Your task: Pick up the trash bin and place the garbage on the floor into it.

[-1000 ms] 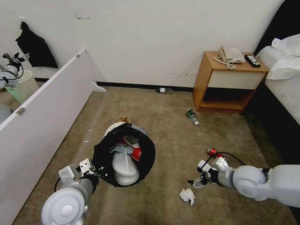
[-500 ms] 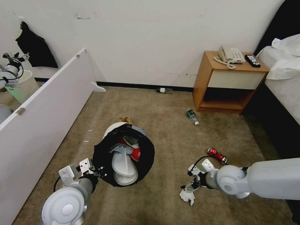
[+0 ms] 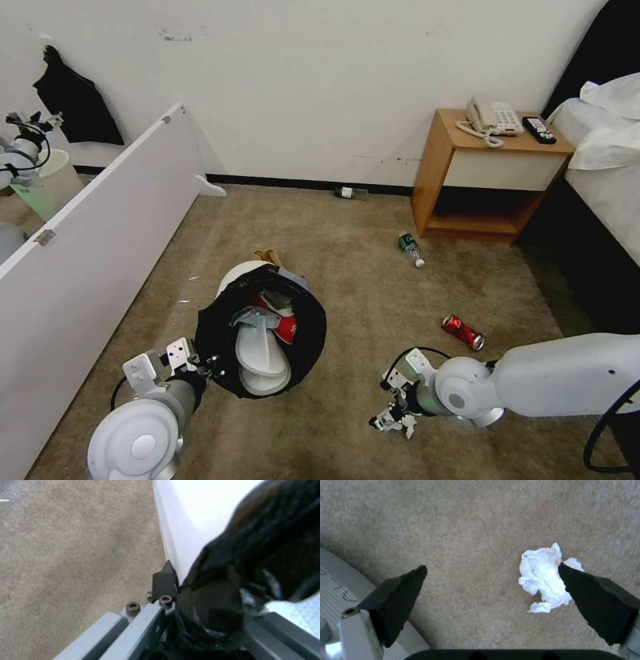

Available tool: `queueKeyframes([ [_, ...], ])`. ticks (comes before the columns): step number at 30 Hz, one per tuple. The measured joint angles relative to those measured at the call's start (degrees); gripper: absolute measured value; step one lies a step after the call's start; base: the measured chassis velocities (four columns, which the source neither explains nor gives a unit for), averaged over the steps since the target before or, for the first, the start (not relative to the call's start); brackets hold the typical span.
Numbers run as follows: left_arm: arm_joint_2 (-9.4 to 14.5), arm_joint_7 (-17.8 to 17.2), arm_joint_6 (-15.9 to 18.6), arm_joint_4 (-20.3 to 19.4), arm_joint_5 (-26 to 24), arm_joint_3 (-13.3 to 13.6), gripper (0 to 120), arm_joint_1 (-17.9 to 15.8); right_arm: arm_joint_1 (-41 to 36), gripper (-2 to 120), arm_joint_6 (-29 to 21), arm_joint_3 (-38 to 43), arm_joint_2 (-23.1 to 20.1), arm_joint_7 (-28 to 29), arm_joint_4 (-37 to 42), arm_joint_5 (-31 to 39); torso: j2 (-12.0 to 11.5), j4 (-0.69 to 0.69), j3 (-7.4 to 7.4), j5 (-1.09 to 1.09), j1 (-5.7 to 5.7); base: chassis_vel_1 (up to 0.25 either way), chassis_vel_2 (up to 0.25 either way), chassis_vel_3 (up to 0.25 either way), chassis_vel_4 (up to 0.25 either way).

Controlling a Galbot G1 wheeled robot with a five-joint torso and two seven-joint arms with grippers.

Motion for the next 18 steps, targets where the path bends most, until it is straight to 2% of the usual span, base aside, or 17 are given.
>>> queueKeyframes([
  [18,-0.32,0.29,0.00,0.02,0.77,-0.05,0,0.34,2.29,100,-2.54,-1.45,4.28,-1.71,-1.87,-2.36,0.00,-0.01,0.00,0.01,0.00,0.000,0.000,0.000,0.000],
])
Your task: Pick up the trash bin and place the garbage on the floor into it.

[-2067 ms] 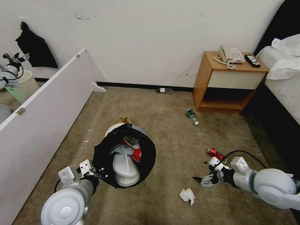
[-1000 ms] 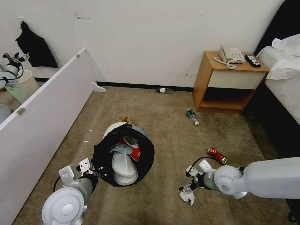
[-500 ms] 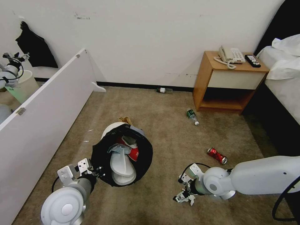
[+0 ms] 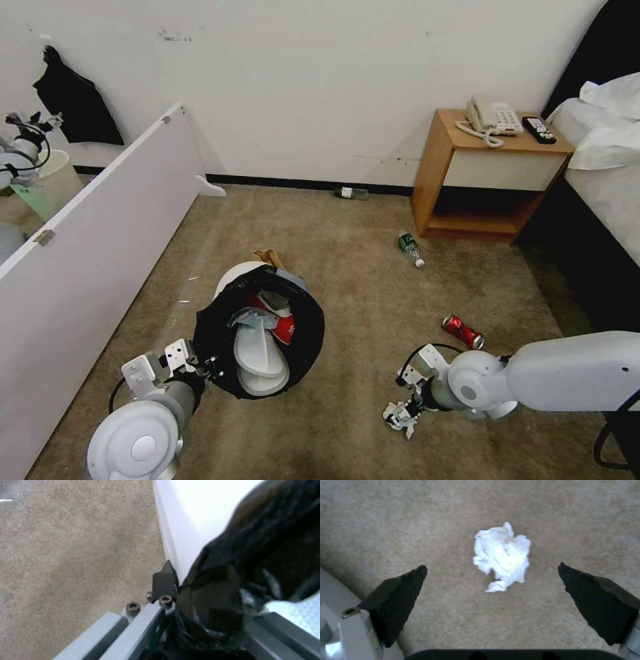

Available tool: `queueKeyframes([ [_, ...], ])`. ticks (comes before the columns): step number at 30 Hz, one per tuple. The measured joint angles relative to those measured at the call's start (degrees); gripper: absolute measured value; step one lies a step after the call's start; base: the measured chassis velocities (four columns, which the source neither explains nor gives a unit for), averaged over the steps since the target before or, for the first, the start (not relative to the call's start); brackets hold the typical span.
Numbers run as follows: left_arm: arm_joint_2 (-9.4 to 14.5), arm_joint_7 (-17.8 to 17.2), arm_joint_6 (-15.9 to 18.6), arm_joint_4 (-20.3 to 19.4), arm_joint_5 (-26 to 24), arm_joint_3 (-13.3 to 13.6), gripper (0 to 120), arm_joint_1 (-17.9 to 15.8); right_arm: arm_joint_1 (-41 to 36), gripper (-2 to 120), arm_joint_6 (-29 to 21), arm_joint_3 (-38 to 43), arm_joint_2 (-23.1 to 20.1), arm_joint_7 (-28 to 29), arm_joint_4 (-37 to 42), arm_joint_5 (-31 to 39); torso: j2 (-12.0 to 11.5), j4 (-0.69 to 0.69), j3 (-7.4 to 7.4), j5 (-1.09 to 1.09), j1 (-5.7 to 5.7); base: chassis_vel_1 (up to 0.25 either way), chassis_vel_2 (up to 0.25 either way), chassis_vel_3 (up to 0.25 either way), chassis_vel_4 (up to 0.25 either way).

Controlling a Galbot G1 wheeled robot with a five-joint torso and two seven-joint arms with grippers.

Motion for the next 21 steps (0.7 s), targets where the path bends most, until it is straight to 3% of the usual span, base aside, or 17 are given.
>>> queueKeyframes([
  [11,0.16,0.11,0.00,0.26,0.04,0.04,0,-0.02,-0.78,100,-0.38,-0.03,-0.37,-1.16,-2.66,-0.62,0.00,0.01,0.00,0.00,0.00,0.000,0.000,0.000,0.000],
  [21,0.19,0.26,0.00,0.88,0.02,0.02,0,-0.28,-3.76,100,-0.13,1.08,-3.48,-2.29,-7.30,-0.45,0.00,0.01,0.00,0.00,0.00,0.000,0.000,0.000,0.000],
])
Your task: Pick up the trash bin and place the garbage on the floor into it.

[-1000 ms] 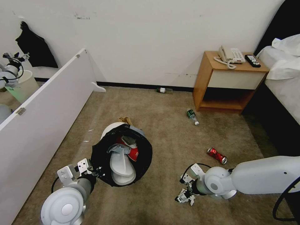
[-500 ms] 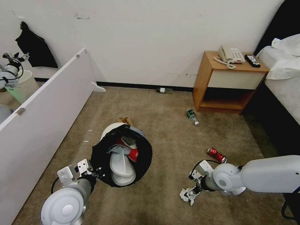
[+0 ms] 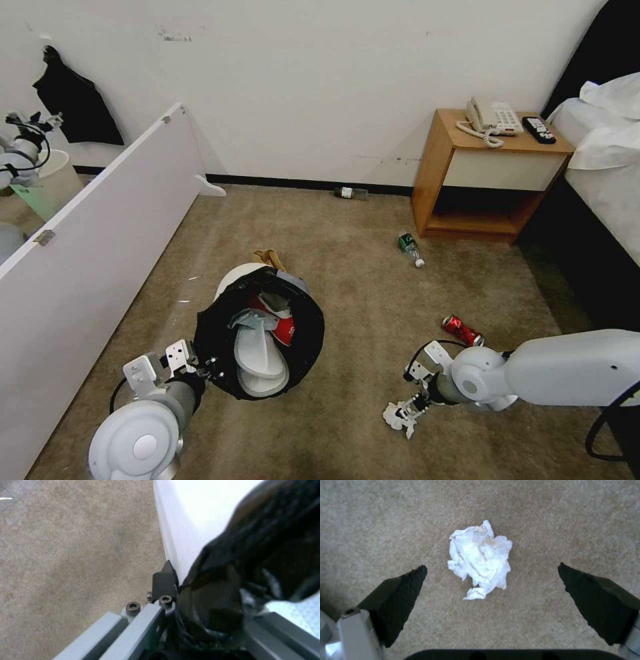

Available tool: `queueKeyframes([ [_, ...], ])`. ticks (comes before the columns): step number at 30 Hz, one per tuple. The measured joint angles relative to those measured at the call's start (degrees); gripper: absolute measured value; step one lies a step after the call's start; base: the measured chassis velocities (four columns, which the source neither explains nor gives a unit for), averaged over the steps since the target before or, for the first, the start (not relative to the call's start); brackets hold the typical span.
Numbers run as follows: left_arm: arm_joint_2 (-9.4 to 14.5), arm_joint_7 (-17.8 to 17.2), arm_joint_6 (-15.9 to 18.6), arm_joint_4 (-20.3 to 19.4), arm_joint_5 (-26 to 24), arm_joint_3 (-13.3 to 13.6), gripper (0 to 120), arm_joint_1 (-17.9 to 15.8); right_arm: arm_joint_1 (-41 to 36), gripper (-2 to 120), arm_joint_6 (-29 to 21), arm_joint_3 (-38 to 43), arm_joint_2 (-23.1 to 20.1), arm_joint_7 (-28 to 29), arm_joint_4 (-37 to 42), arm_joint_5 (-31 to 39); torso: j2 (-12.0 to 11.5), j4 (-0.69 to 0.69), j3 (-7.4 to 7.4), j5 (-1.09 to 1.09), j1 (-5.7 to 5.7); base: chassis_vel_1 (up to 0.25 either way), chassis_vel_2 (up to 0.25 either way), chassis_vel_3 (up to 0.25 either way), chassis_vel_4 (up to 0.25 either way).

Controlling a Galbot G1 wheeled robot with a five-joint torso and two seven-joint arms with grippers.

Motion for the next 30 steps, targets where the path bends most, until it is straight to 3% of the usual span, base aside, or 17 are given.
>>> queueKeyframes([
  [20,0.55,0.30,0.00,0.79,-0.19,-0.36,0,-0.08,-5.28,100,0.51,1.75,-4.97,-1.26,-7.05,-0.74,0.00,0.00,0.00,0.00,0.00,0.000,0.000,0.000,0.000],
  [30,0.72,0.48,0.00,0.79,-0.29,-0.40,0,0.00,-5.42,100,0.53,1.55,-5.37,-1.76,-9.31,-1.42,0.00,0.00,0.00,0.00,0.00,0.000,0.000,0.000,0.000],
])
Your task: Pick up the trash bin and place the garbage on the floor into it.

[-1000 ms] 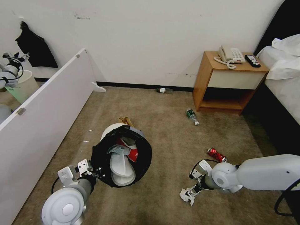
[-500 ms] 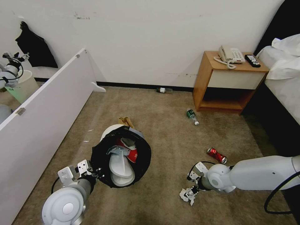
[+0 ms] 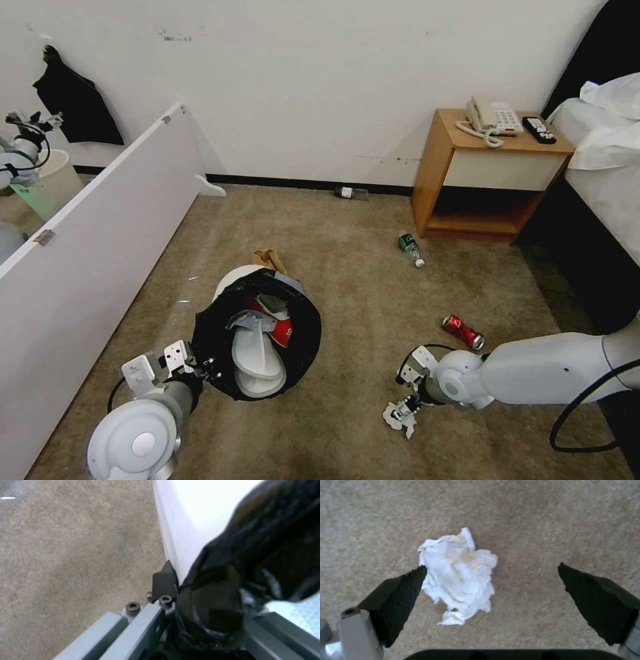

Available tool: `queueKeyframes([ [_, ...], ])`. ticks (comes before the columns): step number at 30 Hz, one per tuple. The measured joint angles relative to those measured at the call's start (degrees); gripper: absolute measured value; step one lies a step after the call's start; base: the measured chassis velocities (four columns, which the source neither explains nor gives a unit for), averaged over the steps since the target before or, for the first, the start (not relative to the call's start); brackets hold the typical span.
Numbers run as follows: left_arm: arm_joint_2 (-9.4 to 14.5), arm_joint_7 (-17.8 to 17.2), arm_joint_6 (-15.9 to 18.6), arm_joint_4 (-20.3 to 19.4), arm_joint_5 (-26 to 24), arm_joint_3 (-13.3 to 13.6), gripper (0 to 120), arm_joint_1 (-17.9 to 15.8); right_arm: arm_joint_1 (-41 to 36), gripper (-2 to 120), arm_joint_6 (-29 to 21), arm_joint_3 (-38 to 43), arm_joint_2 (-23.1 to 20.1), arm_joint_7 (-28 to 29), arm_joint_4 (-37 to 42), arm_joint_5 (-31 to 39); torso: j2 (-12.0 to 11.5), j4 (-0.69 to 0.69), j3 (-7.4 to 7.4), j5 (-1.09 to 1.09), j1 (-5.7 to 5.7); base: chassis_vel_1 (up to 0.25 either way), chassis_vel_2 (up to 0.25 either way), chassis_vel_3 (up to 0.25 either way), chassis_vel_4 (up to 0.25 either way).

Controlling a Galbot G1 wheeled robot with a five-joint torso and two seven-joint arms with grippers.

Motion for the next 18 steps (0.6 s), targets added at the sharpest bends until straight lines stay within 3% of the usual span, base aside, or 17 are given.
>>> queueKeyframes([
  [18,-0.42,0.07,0.00,0.05,0.30,0.18,0,0.23,0.05,100,0.44,0.37,1.92,0.24,-0.94,-1.74,0.00,0.00,0.00,0.00,0.00,0.000,0.000,0.000,0.000],
])
